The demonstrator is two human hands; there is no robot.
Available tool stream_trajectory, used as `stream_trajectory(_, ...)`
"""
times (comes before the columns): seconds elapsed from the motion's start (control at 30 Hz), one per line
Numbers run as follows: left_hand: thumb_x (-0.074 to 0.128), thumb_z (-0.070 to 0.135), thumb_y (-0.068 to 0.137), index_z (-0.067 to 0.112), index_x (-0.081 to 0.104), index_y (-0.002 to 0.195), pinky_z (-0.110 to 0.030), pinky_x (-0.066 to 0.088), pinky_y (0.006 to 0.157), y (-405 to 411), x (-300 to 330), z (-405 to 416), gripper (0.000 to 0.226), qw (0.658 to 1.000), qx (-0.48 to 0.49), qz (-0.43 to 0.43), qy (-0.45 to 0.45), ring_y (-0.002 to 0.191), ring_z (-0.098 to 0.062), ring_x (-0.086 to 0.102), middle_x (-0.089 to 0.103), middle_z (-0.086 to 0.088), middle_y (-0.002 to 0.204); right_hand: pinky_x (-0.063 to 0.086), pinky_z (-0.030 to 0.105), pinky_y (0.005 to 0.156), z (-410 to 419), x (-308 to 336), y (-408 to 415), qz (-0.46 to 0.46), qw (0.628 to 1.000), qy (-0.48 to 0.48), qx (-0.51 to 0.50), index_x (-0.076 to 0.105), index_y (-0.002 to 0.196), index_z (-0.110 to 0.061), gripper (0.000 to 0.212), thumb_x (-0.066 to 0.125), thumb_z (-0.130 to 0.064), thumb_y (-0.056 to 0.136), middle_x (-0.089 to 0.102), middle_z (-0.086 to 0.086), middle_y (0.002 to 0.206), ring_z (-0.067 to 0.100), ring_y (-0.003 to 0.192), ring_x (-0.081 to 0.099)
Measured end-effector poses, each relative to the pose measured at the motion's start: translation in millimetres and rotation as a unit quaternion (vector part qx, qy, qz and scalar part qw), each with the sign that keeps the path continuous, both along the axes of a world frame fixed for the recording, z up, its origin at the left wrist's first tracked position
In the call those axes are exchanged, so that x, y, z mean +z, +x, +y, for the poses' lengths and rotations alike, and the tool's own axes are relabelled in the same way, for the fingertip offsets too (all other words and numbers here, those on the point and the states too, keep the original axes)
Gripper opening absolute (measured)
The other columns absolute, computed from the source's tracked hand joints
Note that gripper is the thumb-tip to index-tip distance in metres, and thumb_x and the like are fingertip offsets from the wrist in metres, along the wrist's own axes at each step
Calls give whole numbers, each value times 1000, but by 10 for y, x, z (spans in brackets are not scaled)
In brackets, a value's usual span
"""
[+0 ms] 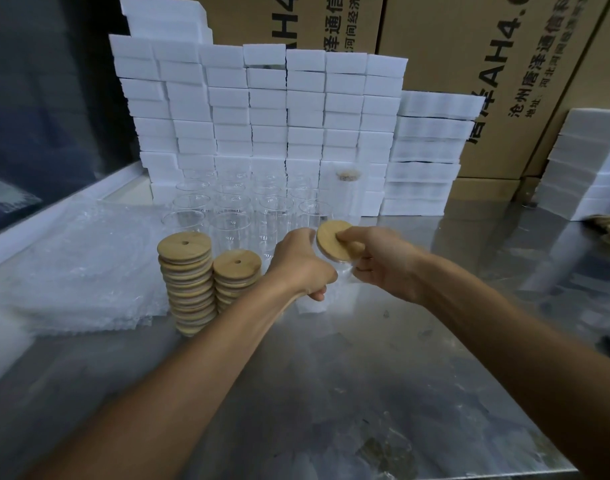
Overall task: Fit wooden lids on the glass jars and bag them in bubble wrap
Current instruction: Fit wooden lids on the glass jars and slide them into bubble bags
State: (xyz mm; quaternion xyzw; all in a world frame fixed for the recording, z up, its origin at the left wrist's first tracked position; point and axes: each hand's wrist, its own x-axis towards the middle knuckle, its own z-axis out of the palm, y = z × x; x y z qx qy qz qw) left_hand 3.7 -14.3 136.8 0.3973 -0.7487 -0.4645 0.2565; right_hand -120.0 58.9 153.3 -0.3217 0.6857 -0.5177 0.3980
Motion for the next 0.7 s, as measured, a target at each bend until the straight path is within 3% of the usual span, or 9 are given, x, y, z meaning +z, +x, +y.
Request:
stream_trajectory(0.07, 66, -6, 75, 22, 54, 116, -29, 57, 50, -2, 51, 33, 52, 1000, -2, 12, 9, 47, -16, 63, 67, -8, 86, 29, 30, 62, -13, -6, -26, 51, 999, 8, 7, 58, 90, -13, 11, 64, -22, 95, 30, 1, 69, 13, 59, 26)
stream_trajectory(0.17, 69, -4, 77, 15, 37, 146, -24, 51, 45, -18, 100, 46, 78, 1000, -2, 18, 20, 46, -14, 60, 59, -8, 118, 44, 26, 65, -32, -10, -33, 155, 988, 26, 10, 68, 90, -1, 23, 67, -24, 94, 50, 2, 69, 13, 63, 45)
stream_trajectory(0.33, 70, -4, 77, 10, 31, 149, -21, 50, 44, -8, 185, 100, 83, 999, -1, 37, 6, 39, -8, 57, 40, -5, 149, 54, 33, 69, -13, 39, -48, 317, 948, 33, 20, 74, 80, 2, 38, 77, -35, 86, 70, 9, 68, 17, 62, 60)
stream_trajectory(0.4, 67, -7, 77, 8, 34, 148, -21, 50, 43, 1, 225, 119, 80, 998, -2, 56, 12, 39, -8, 57, 40, -4, 150, 58, 37, 72, 17, 86, -40, 396, 918, 20, 2, 75, 75, 0, 37, 83, -37, 80, 74, 12, 70, 25, 66, 67)
stream_trajectory(0.53, 64, -12, 76, 3, 47, 139, -24, 52, 43, 4, 299, 156, 66, 995, -2, 98, 28, 36, -10, 56, 52, -9, 137, 60, 39, 67, 59, 114, 0, 509, 859, -44, -27, 73, 70, -6, 26, 87, -27, 74, 70, 0, 63, 14, 62, 66)
stream_trajectory(0.6, 62, -14, 75, 1, 53, 132, -23, 50, 41, 15, 336, 134, 59, 990, 19, 134, 41, 35, -11, 53, 60, -11, 125, 59, 35, 64, 87, 93, 4, 460, 881, -105, -47, 72, 74, -8, 20, 85, -23, 78, 71, -1, 62, 13, 60, 69)
stream_trajectory(0.7, 66, -9, 75, -1, 61, 119, -23, 51, 48, 54, 396, 81, 45, 980, 55, 179, 62, 40, -15, 53, 68, -11, 79, 60, 34, 61, 170, 27, -11, 256, 925, -252, -123, 66, 93, -11, 14, 74, -23, 91, 74, 4, 66, 15, 60, 72)
